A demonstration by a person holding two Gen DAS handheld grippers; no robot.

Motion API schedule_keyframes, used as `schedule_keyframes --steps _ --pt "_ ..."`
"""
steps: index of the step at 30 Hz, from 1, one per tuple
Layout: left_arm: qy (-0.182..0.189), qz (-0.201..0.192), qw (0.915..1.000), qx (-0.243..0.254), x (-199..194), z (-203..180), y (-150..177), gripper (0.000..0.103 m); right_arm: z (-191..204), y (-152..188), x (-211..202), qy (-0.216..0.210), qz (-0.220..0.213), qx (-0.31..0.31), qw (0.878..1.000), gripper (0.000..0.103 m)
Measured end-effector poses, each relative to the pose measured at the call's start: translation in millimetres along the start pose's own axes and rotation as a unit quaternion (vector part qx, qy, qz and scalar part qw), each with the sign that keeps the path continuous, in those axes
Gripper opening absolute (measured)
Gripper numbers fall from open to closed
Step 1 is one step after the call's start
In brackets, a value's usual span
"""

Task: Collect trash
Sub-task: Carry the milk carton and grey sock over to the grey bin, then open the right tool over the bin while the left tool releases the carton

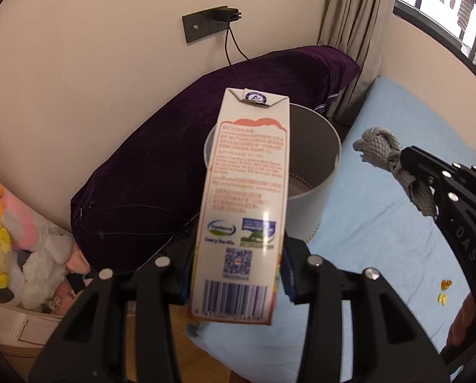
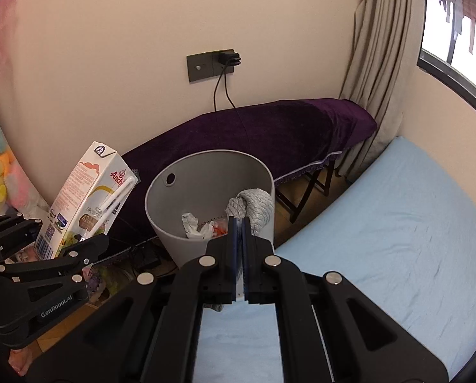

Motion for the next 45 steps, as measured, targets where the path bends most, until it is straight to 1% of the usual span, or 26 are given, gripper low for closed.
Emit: schedule_keyframes --steps 3,7,11,15,18,20,22,27,29,30,31,32,33,39,45 --pt "0.008 -0.003 1.0000 0.003 9.3 8.9 -15.3 0.042 10.1 -23.3 15.4 -0.006 -0.002 -0.007 1.000 0.002" --pt "0.019 -0.006 0.9997 0.014 21.7 11.3 -37.0 0.042 16.0 -49.5 36.2 -0.012 -0.003 -0.011 1.000 0.002" --pt "0.034 -0.006 0.9993 0.015 35.6 8.9 -58.9 0.042 17.4 -69.7 58.0 -0.012 0.001 -0.020 1.000 0.003" --pt "0.041 -0.005 0.9990 0.016 47.5 5.5 -76.1 0.042 12.1 -78.7 77.6 -0.011 0.013 -0.022 1.000 0.003" --pt "0.043 -0.005 0.9989 0.016 54.9 4.5 -84.0 0.042 9.1 -79.6 88.1 -0.015 0.020 -0.024 0.999 0.014" --pt "0.044 -0.001 0.9989 0.014 60.9 3.6 -86.1 0.043 7.0 -77.5 91.5 -0.016 0.022 -0.029 0.999 0.026" --pt "0.045 0.005 0.9989 0.016 70.1 1.4 -88.0 0.043 5.8 -76.5 95.4 -0.015 0.023 -0.034 0.999 0.028" --pt "0.045 0.020 0.9986 0.021 90.1 -6.8 -88.5 0.043 -1.9 -72.0 106.0 -0.011 0.034 -0.039 0.999 0.028" --pt "0.054 0.024 0.9980 0.024 94.0 -11.6 -88.2 0.044 -6.2 -69.4 108.3 -0.008 0.038 -0.039 0.999 0.029" --pt "0.052 0.027 0.9980 0.025 96.1 -12.9 -87.6 0.050 -8.5 -68.9 109.7 -0.007 0.040 -0.038 0.998 0.029" --pt "0.048 0.029 0.9981 0.026 98.3 -14.4 -88.1 0.066 -10.6 -68.5 110.9 -0.006 0.041 -0.036 0.999 0.028" --pt "0.049 0.028 0.9981 0.024 97.9 -14.8 -87.6 0.072 -12.6 -67.7 111.3 -0.005 0.042 -0.034 0.999 0.028" --pt "0.052 0.025 0.9981 0.023 97.1 -15.9 -87.9 0.075 -14.3 -66.9 111.4 -0.004 0.042 -0.033 0.999 0.028" --pt "0.058 0.027 0.9976 0.026 90.2 -17.6 -83.7 0.075 -19.7 -64.7 112.0 0.001 0.046 -0.026 0.999 0.028" --pt "0.064 0.019 0.9971 0.038 73.8 -17.6 -77.4 0.075 -18.0 -57.2 96.5 0.002 0.042 -0.023 0.999 0.028"
Point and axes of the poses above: each gripper's, at about its wrist camera, not at the fingertips, and x roughly the way its jaws point, z to its left, y to its underside, the point moved 6 cm from there along x, roughly the way its jaws point, and after that the axes turned 13 degrees about -x, right-handed, at the moved point
